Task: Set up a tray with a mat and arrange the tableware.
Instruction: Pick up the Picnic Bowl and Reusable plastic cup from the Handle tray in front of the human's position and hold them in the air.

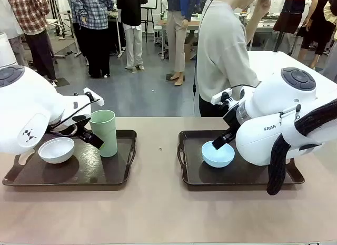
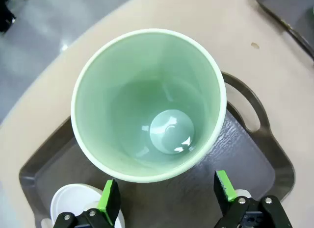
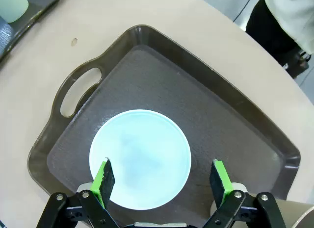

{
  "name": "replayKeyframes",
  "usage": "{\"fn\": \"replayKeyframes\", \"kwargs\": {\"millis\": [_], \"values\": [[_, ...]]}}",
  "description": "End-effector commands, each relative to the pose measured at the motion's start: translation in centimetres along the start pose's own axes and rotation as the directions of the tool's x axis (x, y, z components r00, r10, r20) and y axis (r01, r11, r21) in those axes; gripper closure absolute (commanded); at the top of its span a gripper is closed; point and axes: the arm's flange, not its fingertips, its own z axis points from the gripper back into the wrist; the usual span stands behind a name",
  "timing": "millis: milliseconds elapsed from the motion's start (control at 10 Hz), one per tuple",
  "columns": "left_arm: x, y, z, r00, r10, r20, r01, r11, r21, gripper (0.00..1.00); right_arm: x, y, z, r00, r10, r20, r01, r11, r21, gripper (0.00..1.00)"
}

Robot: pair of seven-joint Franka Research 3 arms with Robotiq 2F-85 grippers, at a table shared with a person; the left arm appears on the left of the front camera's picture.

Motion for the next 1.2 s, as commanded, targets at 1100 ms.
{"fn": "replayKeyframes", "kwargs": {"millis": [1100], "values": [[0.0,-0.02,0.0,1.0,0.0,0.0,0.0,1.0,0.0,0.0,0.0,0.0,-0.01,1.0,0.0,0.0,0.0,1.0,0.0,0.0]]}}
